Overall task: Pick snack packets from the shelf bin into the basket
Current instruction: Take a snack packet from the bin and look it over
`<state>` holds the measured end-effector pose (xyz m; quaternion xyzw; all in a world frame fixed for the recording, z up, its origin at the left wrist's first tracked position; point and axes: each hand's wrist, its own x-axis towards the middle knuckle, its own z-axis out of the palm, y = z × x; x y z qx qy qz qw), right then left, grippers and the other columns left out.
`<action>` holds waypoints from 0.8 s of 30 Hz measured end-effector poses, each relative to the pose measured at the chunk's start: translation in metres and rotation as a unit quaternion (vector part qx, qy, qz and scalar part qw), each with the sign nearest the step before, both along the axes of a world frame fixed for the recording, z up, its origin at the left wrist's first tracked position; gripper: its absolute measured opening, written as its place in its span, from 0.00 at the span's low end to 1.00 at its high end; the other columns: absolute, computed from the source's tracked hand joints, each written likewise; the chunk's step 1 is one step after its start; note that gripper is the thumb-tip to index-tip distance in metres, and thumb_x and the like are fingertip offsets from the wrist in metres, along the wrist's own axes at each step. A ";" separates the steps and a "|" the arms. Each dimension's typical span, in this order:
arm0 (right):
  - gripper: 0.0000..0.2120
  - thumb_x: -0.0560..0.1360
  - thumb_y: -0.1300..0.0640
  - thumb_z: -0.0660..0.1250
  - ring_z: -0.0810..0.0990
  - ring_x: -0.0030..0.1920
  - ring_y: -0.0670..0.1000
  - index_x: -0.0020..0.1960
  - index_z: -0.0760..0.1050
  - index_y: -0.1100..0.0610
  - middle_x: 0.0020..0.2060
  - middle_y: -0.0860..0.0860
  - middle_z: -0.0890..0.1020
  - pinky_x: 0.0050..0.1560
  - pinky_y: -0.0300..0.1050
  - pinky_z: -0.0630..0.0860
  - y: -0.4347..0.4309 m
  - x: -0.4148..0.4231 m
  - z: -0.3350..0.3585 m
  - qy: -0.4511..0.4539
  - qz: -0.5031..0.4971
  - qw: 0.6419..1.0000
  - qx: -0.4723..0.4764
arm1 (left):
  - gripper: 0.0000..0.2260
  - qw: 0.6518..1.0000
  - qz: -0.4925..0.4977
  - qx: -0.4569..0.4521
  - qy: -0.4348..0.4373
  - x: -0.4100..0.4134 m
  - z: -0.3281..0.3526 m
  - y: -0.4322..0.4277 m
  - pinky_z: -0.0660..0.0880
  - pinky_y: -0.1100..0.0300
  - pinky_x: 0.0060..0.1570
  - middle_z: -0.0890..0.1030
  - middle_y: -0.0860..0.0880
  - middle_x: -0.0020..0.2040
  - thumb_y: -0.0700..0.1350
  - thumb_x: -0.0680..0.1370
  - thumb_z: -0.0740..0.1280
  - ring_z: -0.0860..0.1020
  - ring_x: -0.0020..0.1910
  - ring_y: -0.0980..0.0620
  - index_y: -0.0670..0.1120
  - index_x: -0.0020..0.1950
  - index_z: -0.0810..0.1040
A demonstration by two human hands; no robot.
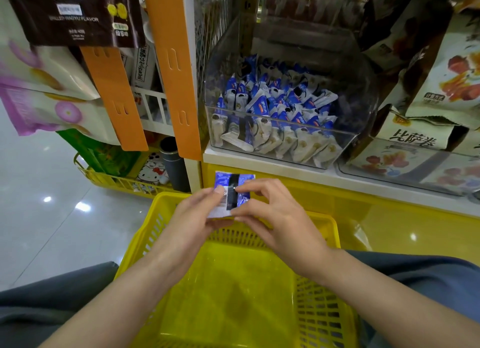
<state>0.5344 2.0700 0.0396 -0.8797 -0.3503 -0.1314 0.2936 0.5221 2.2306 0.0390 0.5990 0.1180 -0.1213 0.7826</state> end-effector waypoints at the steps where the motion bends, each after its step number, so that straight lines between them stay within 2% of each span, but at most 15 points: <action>1: 0.09 0.75 0.51 0.63 0.69 0.59 0.47 0.50 0.79 0.54 0.56 0.52 0.76 0.58 0.37 0.67 0.001 -0.001 -0.001 0.013 0.001 1.000 -0.004 | 0.12 0.999 0.018 0.020 -0.021 0.000 0.000 0.001 0.75 0.53 0.52 0.84 0.46 0.50 0.46 0.76 0.62 0.80 0.50 0.49 0.44 0.56 0.79; 3: 0.11 0.75 0.51 0.64 0.69 0.61 0.43 0.57 0.75 0.52 0.59 0.50 0.73 0.60 0.35 0.66 0.005 -0.004 -0.002 0.087 -0.024 0.994 0.055 | 0.10 0.997 0.044 0.054 -0.043 0.001 0.002 0.002 0.73 0.50 0.56 0.83 0.47 0.51 0.42 0.78 0.62 0.80 0.51 0.49 0.45 0.57 0.78; 5: 0.14 0.76 0.55 0.65 0.72 0.58 0.40 0.60 0.68 0.50 0.59 0.48 0.73 0.56 0.33 0.70 0.009 -0.004 0.000 0.201 -0.072 0.962 0.169 | 0.10 0.995 0.043 0.072 -0.059 0.001 0.003 0.002 0.74 0.50 0.57 0.83 0.47 0.52 0.41 0.78 0.61 0.80 0.53 0.49 0.46 0.58 0.78; 6: 0.14 0.76 0.56 0.64 0.74 0.55 0.40 0.60 0.67 0.50 0.59 0.49 0.74 0.53 0.34 0.73 0.011 -0.004 0.002 0.274 -0.091 0.928 0.234 | 0.10 0.994 0.038 0.077 -0.068 0.001 0.003 0.002 0.74 0.52 0.56 0.83 0.48 0.51 0.42 0.78 0.61 0.80 0.52 0.50 0.47 0.58 0.78; 8: 0.13 0.77 0.58 0.62 0.78 0.53 0.44 0.61 0.67 0.55 0.59 0.52 0.77 0.48 0.37 0.77 0.012 0.000 0.004 0.426 -0.099 0.823 0.362 | 0.10 0.993 0.024 0.085 -0.082 0.000 0.002 0.001 0.76 0.56 0.51 0.84 0.49 0.48 0.42 0.78 0.63 0.81 0.48 0.52 0.49 0.58 0.77; 9: 0.15 0.77 0.58 0.62 0.79 0.53 0.48 0.63 0.68 0.58 0.58 0.54 0.78 0.48 0.40 0.78 0.010 0.002 0.005 0.485 -0.095 0.768 0.406 | 0.11 0.992 0.018 0.090 -0.085 0.000 0.000 0.001 0.75 0.60 0.48 0.84 0.49 0.47 0.42 0.77 0.63 0.81 0.46 0.54 0.49 0.59 0.75; 10: 0.16 0.77 0.58 0.62 0.80 0.54 0.51 0.64 0.68 0.60 0.57 0.56 0.80 0.49 0.43 0.79 0.009 0.003 0.006 0.523 -0.086 0.733 0.428 | 0.13 0.991 0.014 0.099 -0.091 -0.001 0.000 -0.001 0.74 0.63 0.46 0.84 0.49 0.45 0.42 0.77 0.64 0.81 0.44 0.56 0.49 0.61 0.73; 11: 0.16 0.76 0.59 0.62 0.81 0.53 0.52 0.63 0.69 0.62 0.55 0.56 0.81 0.50 0.46 0.79 0.008 0.003 0.007 0.538 -0.074 0.724 0.426 | 0.14 0.986 0.012 0.123 -0.109 -0.002 -0.001 -0.001 0.74 0.68 0.44 0.83 0.50 0.45 0.42 0.76 0.65 0.80 0.43 0.59 0.50 0.61 0.71; 13: 0.14 0.76 0.61 0.64 0.81 0.51 0.53 0.61 0.72 0.63 0.53 0.58 0.82 0.52 0.50 0.79 0.009 0.002 0.009 0.535 -0.066 0.734 0.413 | 0.15 0.955 0.014 0.234 -0.182 -0.004 -0.004 -0.002 0.71 0.72 0.44 0.80 0.54 0.48 0.42 0.75 0.67 0.77 0.46 0.65 0.55 0.58 0.69; 15: 0.13 0.75 0.61 0.64 0.81 0.50 0.53 0.59 0.73 0.62 0.52 0.58 0.82 0.53 0.51 0.79 0.009 0.001 0.008 0.525 -0.076 0.735 0.423 | 0.16 0.894 0.004 0.365 -0.262 -0.008 -0.004 -0.002 0.69 0.65 0.51 0.76 0.60 0.53 0.49 0.73 0.70 0.74 0.52 0.64 0.60 0.55 0.67; 17: 0.11 0.75 0.61 0.65 0.82 0.49 0.52 0.56 0.73 0.62 0.51 0.58 0.82 0.49 0.48 0.80 0.009 0.001 0.007 0.516 -0.084 0.731 0.439 | 0.16 0.847 -0.011 0.439 -0.299 -0.010 -0.004 -0.002 0.68 0.58 0.53 0.72 0.64 0.53 0.55 0.71 0.68 0.71 0.53 0.64 0.59 0.57 0.68; 21: 0.08 0.74 0.62 0.66 0.83 0.46 0.50 0.53 0.73 0.60 0.51 0.57 0.82 0.44 0.43 0.81 0.011 0.001 0.003 0.507 -0.106 0.732 0.443 | 0.16 0.832 -0.042 0.463 -0.303 -0.010 -0.007 0.000 0.65 0.67 0.54 0.71 0.66 0.53 0.54 0.75 0.66 0.71 0.54 0.60 0.59 0.60 0.67; 24: 0.09 0.74 0.62 0.66 0.83 0.42 0.48 0.54 0.73 0.62 0.49 0.57 0.82 0.41 0.42 0.81 0.012 0.001 0.001 0.493 -0.124 0.739 0.441 | 0.16 0.832 -0.078 0.459 -0.303 -0.008 -0.007 0.004 0.66 0.74 0.52 0.73 0.60 0.59 0.49 0.77 0.62 0.70 0.55 0.63 0.54 0.65 0.68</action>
